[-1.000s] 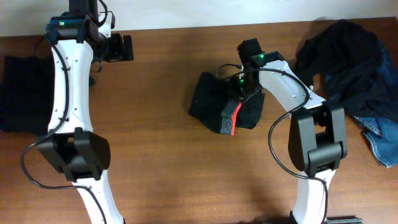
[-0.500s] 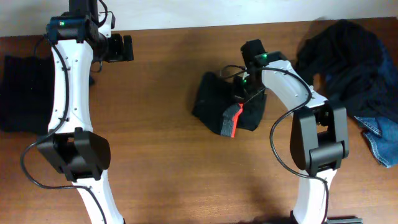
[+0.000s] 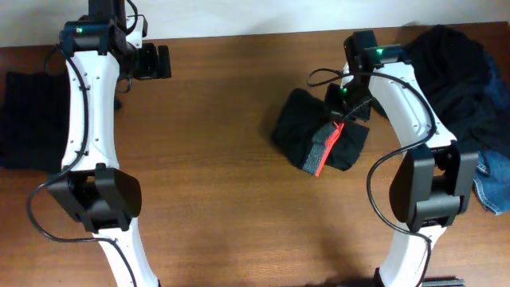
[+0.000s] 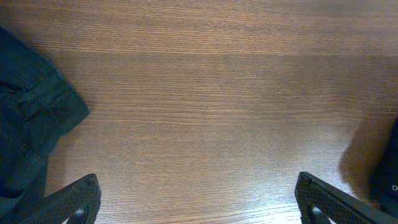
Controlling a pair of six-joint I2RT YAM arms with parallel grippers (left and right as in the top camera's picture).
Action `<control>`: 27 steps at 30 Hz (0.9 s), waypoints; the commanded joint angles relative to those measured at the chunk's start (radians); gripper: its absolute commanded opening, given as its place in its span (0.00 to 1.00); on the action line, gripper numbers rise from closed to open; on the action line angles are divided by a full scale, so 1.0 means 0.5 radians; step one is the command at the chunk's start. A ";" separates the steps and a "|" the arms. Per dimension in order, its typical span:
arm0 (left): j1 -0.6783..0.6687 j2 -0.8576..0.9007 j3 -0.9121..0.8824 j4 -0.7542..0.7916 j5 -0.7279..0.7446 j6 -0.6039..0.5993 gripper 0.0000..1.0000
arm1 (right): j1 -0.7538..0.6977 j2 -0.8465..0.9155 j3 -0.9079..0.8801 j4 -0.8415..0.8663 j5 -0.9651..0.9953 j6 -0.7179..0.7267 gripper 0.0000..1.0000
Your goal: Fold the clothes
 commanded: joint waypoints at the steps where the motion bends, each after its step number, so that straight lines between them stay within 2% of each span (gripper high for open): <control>1: 0.008 -0.008 0.024 -0.010 -0.021 -0.005 0.99 | -0.012 -0.050 0.031 -0.075 0.074 -0.017 0.11; 5: 0.008 -0.008 0.024 -0.021 -0.021 -0.005 0.99 | -0.013 -0.050 0.028 -0.141 0.091 0.088 0.04; 12: 0.008 -0.008 0.024 -0.023 -0.022 -0.005 0.99 | -0.046 -0.050 0.024 -0.315 0.282 0.322 0.06; 16: 0.008 -0.008 0.024 -0.024 -0.021 -0.004 0.99 | -0.080 -0.049 -0.012 -0.319 0.339 0.386 0.22; 17: 0.008 -0.008 0.024 -0.024 -0.021 -0.005 0.99 | -0.089 -0.049 -0.030 -0.309 0.337 0.386 0.36; 18: 0.008 -0.008 0.024 -0.023 -0.022 -0.005 0.99 | -0.094 -0.049 -0.050 -0.296 0.337 0.385 0.57; 19: 0.008 -0.008 0.024 -0.023 -0.022 -0.005 0.99 | -0.100 -0.048 -0.064 -0.291 0.338 0.385 0.71; 20: 0.008 -0.008 0.024 -0.024 -0.021 -0.005 0.99 | -0.103 -0.045 -0.075 -0.291 0.337 0.384 0.79; 22: 0.008 -0.008 0.024 -0.023 -0.021 -0.005 0.99 | -0.105 -0.043 -0.081 -0.295 0.339 0.376 0.86; 27: 0.008 -0.008 0.024 -0.023 -0.022 -0.004 0.99 | -0.104 -0.043 -0.080 -0.231 0.311 0.217 0.85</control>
